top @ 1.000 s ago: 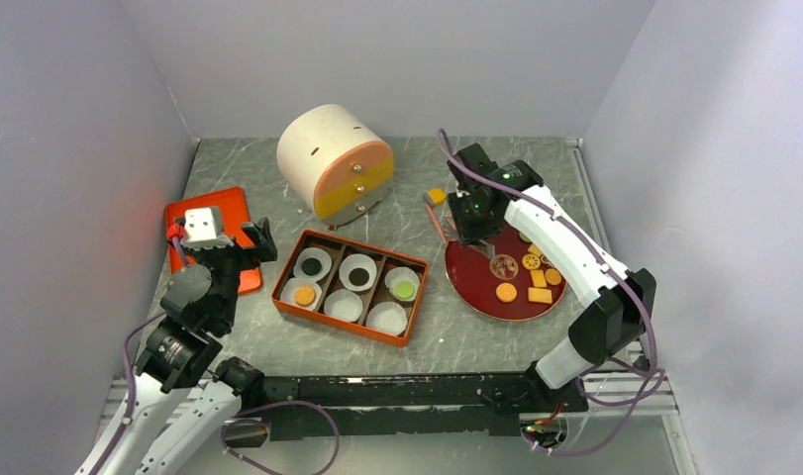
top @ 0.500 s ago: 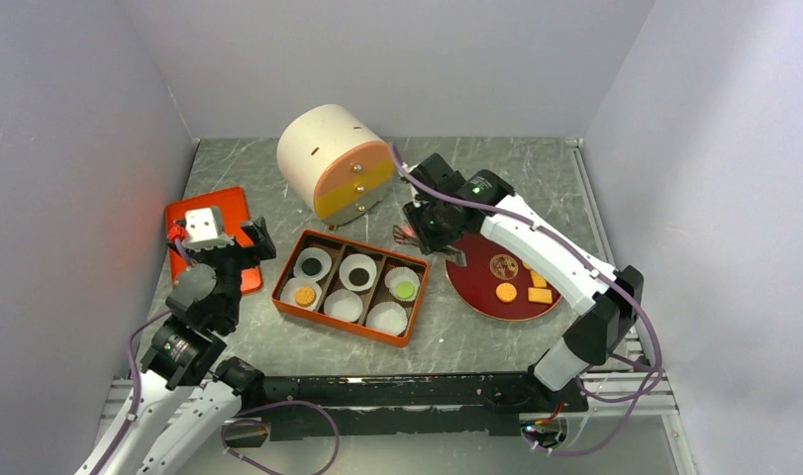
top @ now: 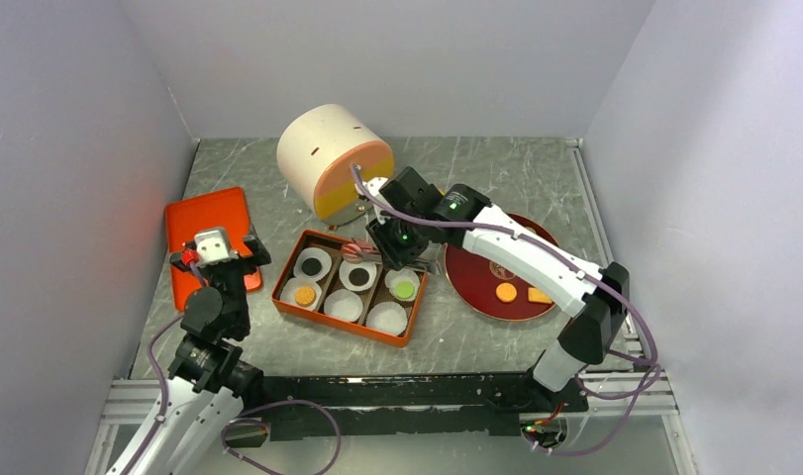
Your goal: Pack the cookies
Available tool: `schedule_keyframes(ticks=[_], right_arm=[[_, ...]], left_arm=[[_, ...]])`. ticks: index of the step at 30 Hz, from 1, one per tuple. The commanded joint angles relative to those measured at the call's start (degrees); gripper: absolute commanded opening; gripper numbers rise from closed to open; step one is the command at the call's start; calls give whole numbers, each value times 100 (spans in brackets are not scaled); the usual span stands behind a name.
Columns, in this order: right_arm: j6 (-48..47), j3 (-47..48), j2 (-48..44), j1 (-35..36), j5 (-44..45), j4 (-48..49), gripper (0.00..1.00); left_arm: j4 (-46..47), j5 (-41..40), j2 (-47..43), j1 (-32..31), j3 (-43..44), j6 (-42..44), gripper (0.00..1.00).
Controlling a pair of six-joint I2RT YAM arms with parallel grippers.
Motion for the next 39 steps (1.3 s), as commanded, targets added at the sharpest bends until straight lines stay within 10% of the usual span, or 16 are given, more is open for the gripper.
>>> schedule_keyframes(ticks=[1, 39], right_arm=[[-276, -71, 61, 94, -293, 404, 37], [-710, -1333, -112, 706, -739, 1049, 38]], left_arm=[[824, 44, 178, 373, -121, 340, 97], [1034, 66, 865, 1170, -142, 307, 97]])
